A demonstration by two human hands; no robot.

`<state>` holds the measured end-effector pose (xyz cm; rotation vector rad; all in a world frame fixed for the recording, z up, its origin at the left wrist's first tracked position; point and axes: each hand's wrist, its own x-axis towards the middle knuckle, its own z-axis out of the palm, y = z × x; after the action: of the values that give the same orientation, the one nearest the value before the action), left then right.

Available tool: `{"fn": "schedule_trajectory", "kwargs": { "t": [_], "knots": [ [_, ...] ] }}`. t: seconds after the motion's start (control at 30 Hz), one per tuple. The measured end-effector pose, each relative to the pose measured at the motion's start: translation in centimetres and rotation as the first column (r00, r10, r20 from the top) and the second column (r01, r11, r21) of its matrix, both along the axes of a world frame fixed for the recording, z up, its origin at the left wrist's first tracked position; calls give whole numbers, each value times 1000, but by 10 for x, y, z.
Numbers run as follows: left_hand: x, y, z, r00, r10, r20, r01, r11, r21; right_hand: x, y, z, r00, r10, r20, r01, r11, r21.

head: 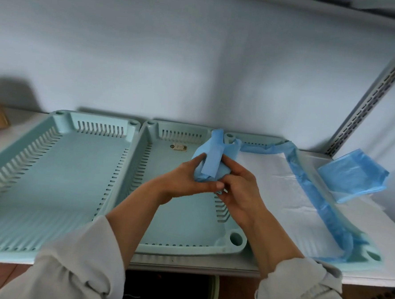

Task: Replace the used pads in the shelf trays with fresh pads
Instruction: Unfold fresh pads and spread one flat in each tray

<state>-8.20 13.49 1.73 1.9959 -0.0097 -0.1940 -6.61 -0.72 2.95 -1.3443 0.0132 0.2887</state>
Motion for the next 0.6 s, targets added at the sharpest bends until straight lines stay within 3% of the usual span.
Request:
{"fn": "schedule_trajectory", "kwargs": {
  "t": [0.13, 0.3, 0.47, 0.6],
  "knots": [
    [-1, 5, 0, 965, 219, -144, -244, 951, -190, 2, -1, 1, 999, -29, -30, 32, 994, 104],
    [4, 8, 3, 870, 423, -254, -490, 800, -345, 8, -7, -2, 994, -96, -46, 98, 995, 34],
    [4, 6, 1, 830, 373, -416, -528, 764, -370, 13, -9, -4, 990, -80, -113, 94, 988, 125],
    [3, 3, -1, 834, 284, -474, -516, 707, -484, 15, -12, -1, 989, -73, -128, 96, 980, 177]
  ]
}}
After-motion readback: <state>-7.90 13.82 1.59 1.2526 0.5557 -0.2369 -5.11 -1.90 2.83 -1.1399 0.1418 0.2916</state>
